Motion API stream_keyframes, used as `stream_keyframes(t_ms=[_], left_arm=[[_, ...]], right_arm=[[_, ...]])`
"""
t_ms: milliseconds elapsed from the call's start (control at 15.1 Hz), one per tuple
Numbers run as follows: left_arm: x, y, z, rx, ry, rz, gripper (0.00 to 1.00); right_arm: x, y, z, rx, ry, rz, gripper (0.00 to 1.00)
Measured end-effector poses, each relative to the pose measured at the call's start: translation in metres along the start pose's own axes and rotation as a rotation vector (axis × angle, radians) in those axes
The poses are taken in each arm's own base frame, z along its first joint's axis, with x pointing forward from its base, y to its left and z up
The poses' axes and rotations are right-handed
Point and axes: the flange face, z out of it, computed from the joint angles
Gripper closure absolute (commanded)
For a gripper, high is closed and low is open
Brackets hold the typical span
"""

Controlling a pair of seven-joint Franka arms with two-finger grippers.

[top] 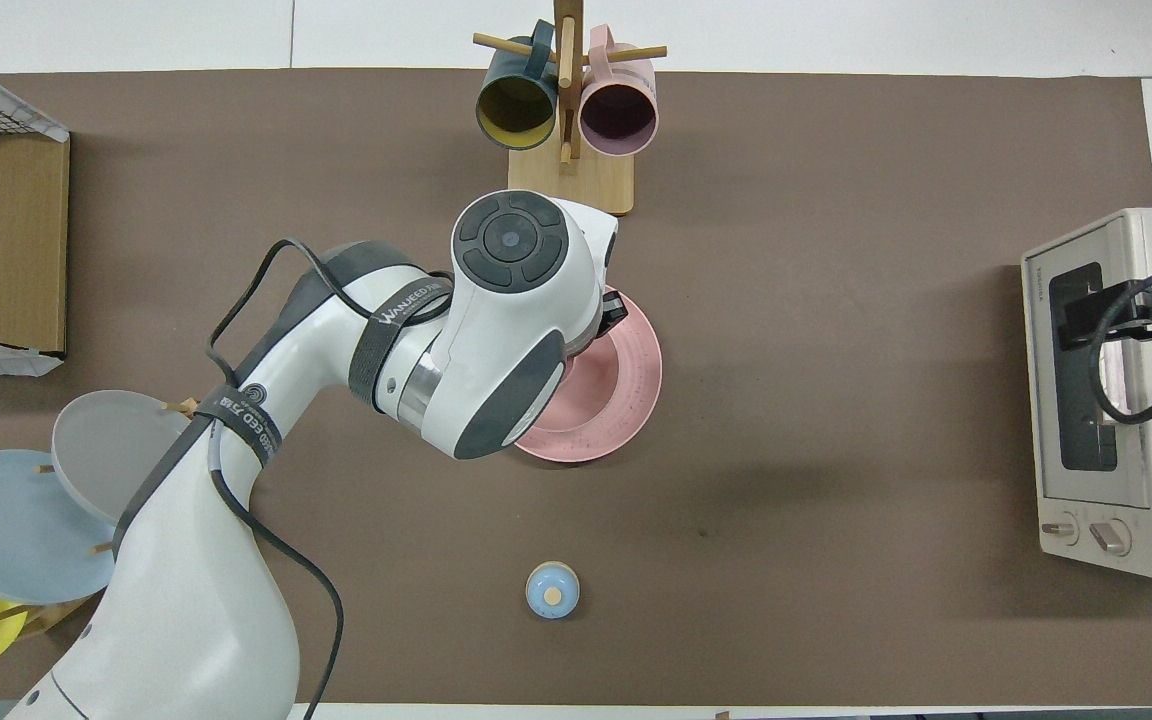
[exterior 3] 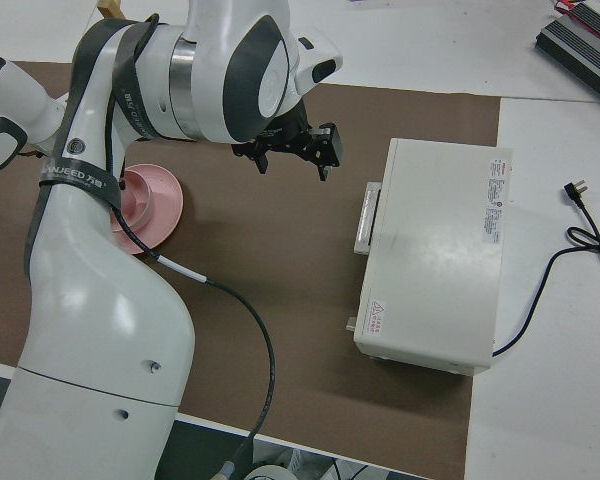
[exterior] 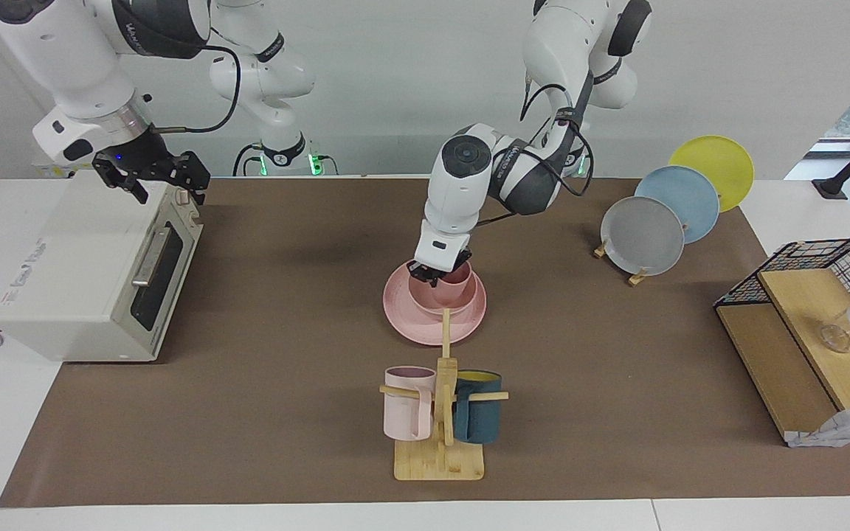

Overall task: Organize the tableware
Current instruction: 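Carry the pink cup over the bowl and lower it with the left gripper, then release the pink cup into the bowl and withdraw the left gripper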

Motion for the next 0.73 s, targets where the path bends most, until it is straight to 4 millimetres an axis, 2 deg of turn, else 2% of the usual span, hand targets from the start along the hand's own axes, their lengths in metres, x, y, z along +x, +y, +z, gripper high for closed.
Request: stream_keyframes(t_ms=[66,464,596,729], left_arm=[[0.0,0.0,0.0,0.003,0.006,0.003,0.0],[0.004,-0.002,-0.003,0.011,0.024,0.008,0.0],[0.008,-0.007,-0.018,0.015,0.027,-0.001,0.0],[0.022,-0.022,-0.051,0.021,0.043,-0.026,0.0]], right_arm=[[-0.001,0.0,0.001,0.0,-0.007,0.0,0.0],[-0.004,-0.007,0.002,-0.002,-0.049,-0.014,0.0],[-0.001,-0.011,0.002,-0.003,-0.049,-0.021,0.0],[0.001,-0.013,0.002,-0.004,-0.048,-0.023,0.0]])
